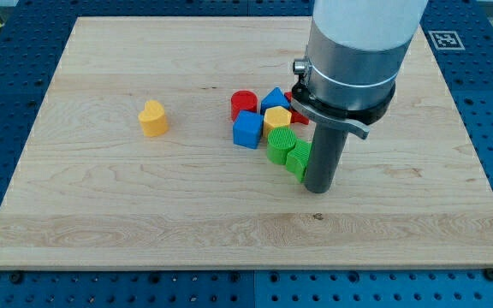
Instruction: Slide the yellow heart to the bottom right of the green star
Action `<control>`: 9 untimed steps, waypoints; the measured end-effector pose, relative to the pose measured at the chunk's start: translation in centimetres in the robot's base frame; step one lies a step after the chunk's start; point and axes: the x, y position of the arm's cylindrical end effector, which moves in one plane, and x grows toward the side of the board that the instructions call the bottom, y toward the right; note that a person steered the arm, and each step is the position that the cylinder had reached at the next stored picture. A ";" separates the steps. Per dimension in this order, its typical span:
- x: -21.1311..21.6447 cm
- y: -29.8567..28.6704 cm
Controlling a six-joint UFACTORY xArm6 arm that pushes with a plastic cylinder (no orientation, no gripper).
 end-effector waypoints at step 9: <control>7.6 -8.8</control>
